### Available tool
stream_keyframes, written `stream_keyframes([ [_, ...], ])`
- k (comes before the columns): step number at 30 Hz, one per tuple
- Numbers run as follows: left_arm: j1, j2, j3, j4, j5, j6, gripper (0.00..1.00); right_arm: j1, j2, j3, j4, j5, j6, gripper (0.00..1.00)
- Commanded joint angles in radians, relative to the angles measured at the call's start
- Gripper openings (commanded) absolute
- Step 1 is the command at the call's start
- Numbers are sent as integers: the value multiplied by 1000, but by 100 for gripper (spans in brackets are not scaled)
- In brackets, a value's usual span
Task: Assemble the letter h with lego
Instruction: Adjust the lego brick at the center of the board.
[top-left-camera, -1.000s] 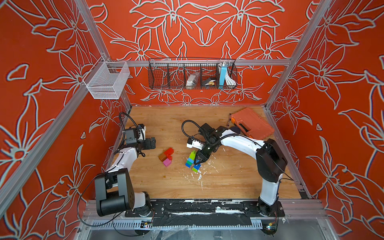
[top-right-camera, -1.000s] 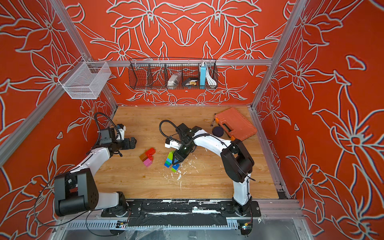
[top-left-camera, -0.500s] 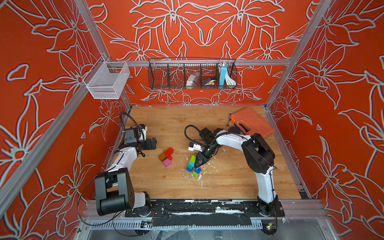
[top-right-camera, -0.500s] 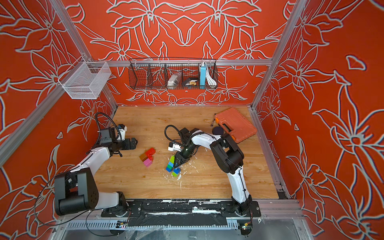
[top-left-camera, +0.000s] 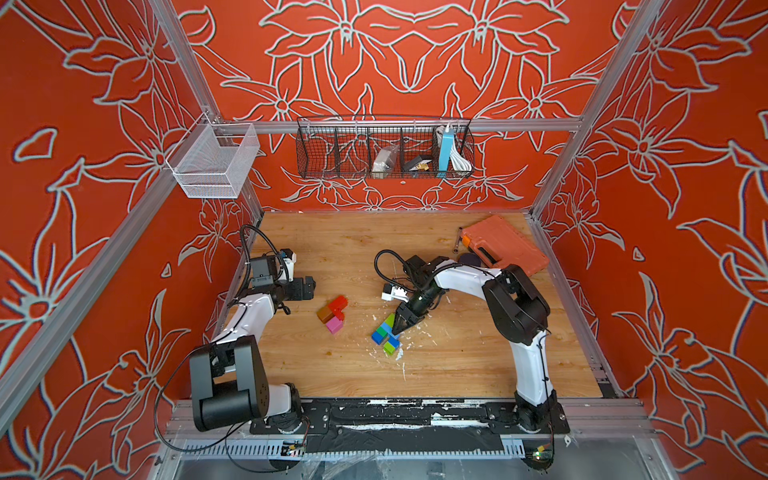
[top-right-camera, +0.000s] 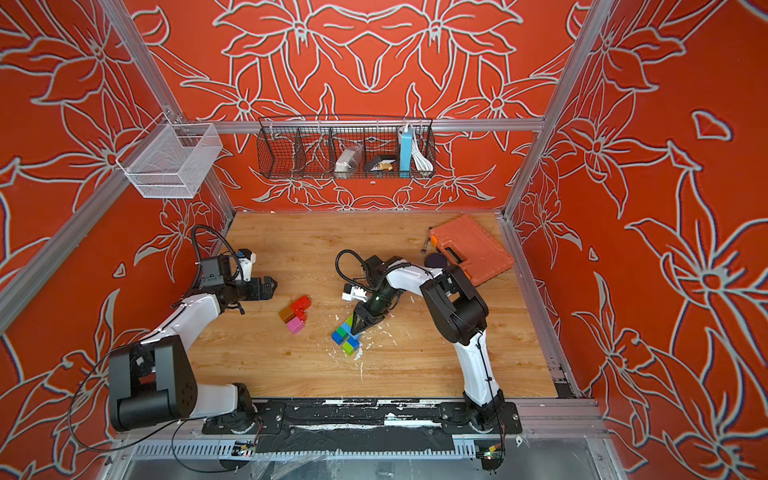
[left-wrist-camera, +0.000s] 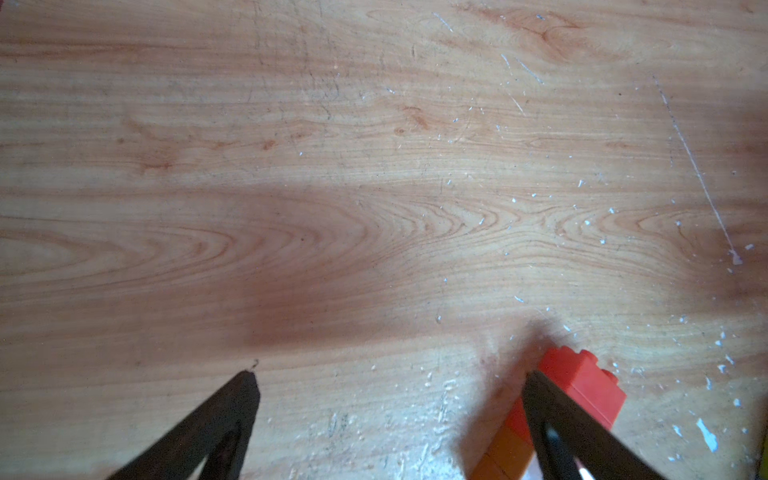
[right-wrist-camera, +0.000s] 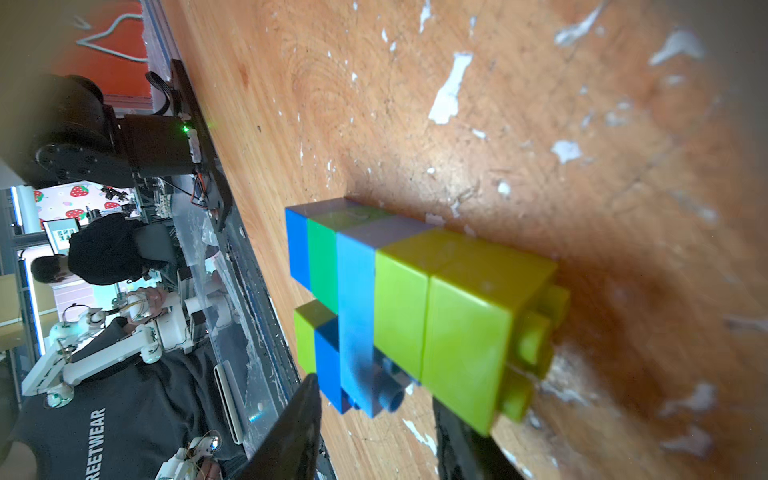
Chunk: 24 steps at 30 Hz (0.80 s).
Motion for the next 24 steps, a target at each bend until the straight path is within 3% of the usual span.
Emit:
stream_keyframes([
  [1,6,12,31,-20,18,13,100,-14,-1,-19,23,54,13,47],
  [8,6,14,33,-21,17,11,99,-18,-131,-74,94,146,35,48],
  [16,5,13,35,-18,100,8,99,-21,-530,-198,241,457,99,53],
  [18,-3,15,32,2,127,-18,100,-22,-650,-239,288,624,108,98],
  [24,-86,-72,-131,281,89,-95,100,-57,-1007,-517,586,1094,62,98],
])
